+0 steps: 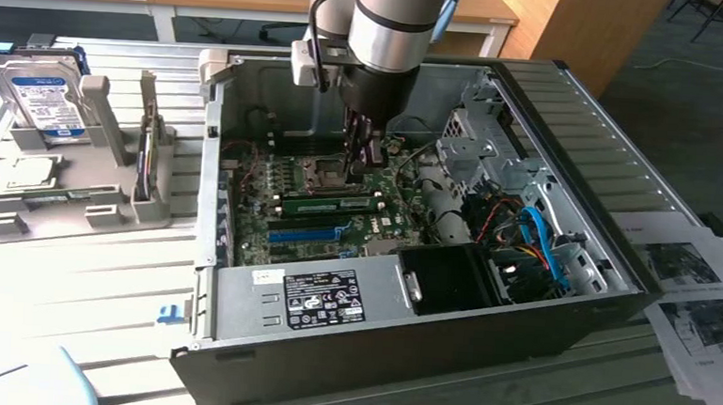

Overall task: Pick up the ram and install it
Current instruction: 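Insert the ram into the slot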

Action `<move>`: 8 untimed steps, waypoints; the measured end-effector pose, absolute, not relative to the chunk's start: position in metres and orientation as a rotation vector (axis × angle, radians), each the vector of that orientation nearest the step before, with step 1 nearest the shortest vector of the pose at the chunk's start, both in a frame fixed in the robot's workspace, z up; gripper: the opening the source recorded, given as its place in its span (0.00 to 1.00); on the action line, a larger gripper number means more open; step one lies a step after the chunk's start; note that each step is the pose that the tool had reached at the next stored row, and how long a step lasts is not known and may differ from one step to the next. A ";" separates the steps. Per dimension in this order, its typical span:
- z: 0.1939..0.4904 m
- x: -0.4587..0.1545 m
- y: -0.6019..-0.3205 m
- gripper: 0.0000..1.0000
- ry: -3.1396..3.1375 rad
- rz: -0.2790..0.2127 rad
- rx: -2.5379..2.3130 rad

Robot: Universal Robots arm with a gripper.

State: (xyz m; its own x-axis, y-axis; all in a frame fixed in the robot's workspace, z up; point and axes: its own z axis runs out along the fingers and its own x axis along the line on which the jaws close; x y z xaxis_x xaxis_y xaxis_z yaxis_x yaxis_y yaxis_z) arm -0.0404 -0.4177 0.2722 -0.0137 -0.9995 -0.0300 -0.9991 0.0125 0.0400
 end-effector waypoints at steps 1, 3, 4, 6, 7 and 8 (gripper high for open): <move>0.272 -0.040 -0.418 0.24 -2.231 -0.078 2.201; 0.272 -0.040 -0.418 0.24 -2.230 -0.078 2.201; 0.272 -0.040 -0.418 0.24 -2.230 -0.078 2.201; 0.272 -0.040 -0.418 0.24 -2.230 -0.078 2.201; 0.272 -0.040 -0.418 0.24 -2.231 -0.078 2.201; 0.273 -0.040 -0.418 0.24 -2.230 -0.077 2.201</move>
